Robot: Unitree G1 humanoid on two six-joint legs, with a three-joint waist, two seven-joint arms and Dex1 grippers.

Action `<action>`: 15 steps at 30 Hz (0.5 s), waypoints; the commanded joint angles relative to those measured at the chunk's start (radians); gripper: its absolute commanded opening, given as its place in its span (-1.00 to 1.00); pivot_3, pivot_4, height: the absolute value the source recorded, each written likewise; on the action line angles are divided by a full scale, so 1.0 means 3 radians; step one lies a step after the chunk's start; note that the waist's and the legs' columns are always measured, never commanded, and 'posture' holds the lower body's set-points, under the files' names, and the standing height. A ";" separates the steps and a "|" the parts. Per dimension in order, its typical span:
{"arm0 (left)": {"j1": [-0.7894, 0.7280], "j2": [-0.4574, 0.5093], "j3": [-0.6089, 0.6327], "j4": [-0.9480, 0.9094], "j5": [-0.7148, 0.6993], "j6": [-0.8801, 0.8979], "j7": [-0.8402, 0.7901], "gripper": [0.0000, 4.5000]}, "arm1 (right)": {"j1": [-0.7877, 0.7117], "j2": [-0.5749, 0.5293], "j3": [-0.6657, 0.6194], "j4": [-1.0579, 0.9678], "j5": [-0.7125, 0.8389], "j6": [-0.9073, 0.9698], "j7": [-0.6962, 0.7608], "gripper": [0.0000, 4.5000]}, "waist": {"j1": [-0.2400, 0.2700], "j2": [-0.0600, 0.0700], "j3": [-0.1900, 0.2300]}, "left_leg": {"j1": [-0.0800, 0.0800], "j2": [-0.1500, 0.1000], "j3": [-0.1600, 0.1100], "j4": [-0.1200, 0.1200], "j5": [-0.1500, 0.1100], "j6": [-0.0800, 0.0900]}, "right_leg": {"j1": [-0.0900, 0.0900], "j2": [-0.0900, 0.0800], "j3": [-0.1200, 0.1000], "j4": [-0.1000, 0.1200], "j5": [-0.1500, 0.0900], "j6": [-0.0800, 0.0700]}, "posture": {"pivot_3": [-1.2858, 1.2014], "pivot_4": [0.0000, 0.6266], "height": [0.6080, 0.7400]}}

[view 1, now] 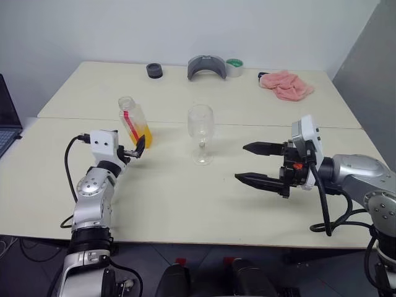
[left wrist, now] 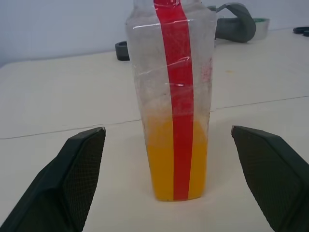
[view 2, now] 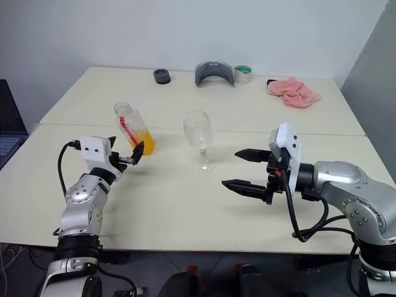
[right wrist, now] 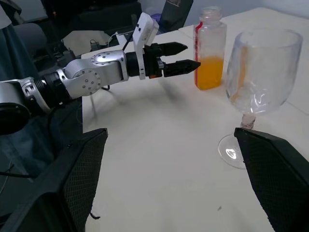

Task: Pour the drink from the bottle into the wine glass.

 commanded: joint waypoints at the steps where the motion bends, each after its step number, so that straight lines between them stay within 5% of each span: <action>1: -0.0248 0.0105 0.0012 0.0214 0.0008 -0.0138 -0.0088 1.00 | -0.0071 -0.0001 -0.0041 -0.0062 0.0056 -0.0035 -0.0045 0.99 | 0.0008 0.0000 0.0000 | 0.0000 0.0000 0.0000 0.0000 0.0000 0.0000 | 0.0000 0.0000 0.0000 0.0000 0.0000 0.0000 | 0.03 -0.52 1.00; 15: -0.1244 0.0106 -0.0215 0.1797 0.0208 -0.0759 -0.0403 1.00 | -0.0089 -0.0007 -0.0076 -0.0146 0.0113 0.0028 -0.0253 0.99 | 0.0017 -0.0002 0.0001 | -0.0004 -0.0003 0.0006 0.0000 0.0000 0.0000 | -0.0002 0.0000 -0.0002 -0.0001 0.0000 0.0000 | 0.03 -0.52 1.00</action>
